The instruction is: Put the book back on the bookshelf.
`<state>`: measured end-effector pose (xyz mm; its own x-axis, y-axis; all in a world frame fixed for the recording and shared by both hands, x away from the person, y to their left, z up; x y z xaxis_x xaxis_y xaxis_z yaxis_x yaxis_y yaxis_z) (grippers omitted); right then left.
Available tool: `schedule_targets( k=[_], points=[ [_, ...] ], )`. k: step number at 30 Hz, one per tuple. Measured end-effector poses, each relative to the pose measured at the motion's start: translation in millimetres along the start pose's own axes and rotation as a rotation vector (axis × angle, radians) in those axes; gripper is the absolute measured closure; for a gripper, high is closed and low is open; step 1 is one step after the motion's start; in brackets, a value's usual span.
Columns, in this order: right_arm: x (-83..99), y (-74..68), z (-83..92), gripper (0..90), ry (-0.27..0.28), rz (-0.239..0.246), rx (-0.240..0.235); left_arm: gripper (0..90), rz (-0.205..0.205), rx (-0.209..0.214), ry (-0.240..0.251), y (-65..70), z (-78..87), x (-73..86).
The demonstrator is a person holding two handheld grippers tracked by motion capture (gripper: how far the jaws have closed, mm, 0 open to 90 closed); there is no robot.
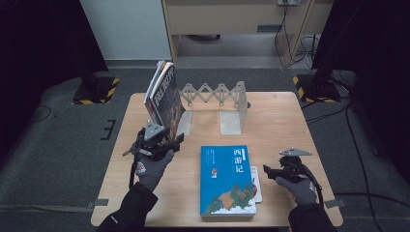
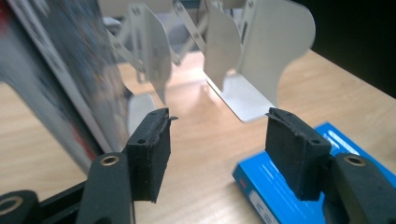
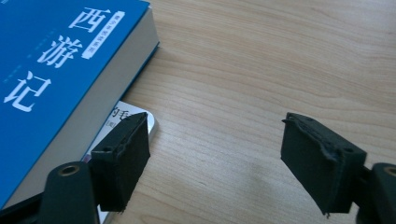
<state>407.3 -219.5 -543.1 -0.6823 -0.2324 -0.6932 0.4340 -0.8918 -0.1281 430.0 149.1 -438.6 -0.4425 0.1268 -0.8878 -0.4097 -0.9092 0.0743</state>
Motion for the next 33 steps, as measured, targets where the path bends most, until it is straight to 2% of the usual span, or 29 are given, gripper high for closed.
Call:
schedule_targets(
  k=[4,7,11,15,18,20,23,25,28,33],
  points=[
    [-2.6,-4.6,1.4,26.1,0.012,-0.006,-0.015,37.1,-0.005,0.017,-0.045,3.7,-11.3,15.5],
    [-4.0,-8.3,2.1,26.1,0.02,-0.001,-0.032,36.0,-0.023,0.029,-0.07,8.2,-18.2,25.1],
    [-5.9,-13.6,1.6,24.6,0.035,-0.002,-0.043,33.9,-0.024,0.075,-0.108,17.5,-28.3,41.8],
    [-7.3,-20.1,0.9,23.1,0.051,-0.024,-0.078,31.2,-0.025,0.097,-0.14,23.8,-37.6,57.4],
    [-8.9,-23.4,0.1,20.4,0.055,-0.016,-0.086,31.0,-0.016,0.118,-0.18,30.1,-44.6,70.8],
    [-10.8,-25.5,-0.3,18.7,0.06,-0.008,-0.094,31.0,-0.026,0.135,-0.197,34.2,-48.2,75.7],
    [-13.8,-32.9,0.1,12.5,0.064,-0.003,-0.12,30.0,-0.034,0.151,-0.209,39.8,-51.9,80.3],
    [-14.7,-38.2,-0.4,9.0,0.064,-0.016,-0.153,29.5,-0.028,0.166,-0.224,43.6,-54.6,84.6],
    [-15.2,-45.4,-2.5,9.8,0.061,-0.015,-0.178,28.9,-0.004,0.196,-0.244,49.2,-58.8,91.1],
    [-12.6,-55.5,-7.3,18.4,0.054,0.01,-0.205,27.0,0.006,0.213,-0.251,54.2,-64.3,95.4]
  ],
)
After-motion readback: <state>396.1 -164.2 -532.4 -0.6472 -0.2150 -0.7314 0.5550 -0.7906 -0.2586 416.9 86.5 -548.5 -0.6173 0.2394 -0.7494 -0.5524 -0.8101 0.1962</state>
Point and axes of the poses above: each handheld gripper's, and its own axes: z roughly backward along the jaws, x roughly out of its underside, y roughly to its right, the point moved 7 cm from there along -z, roughly forward along the jaws, and after that the axes turned 4 degrees about -x, right-handed, at the moved point
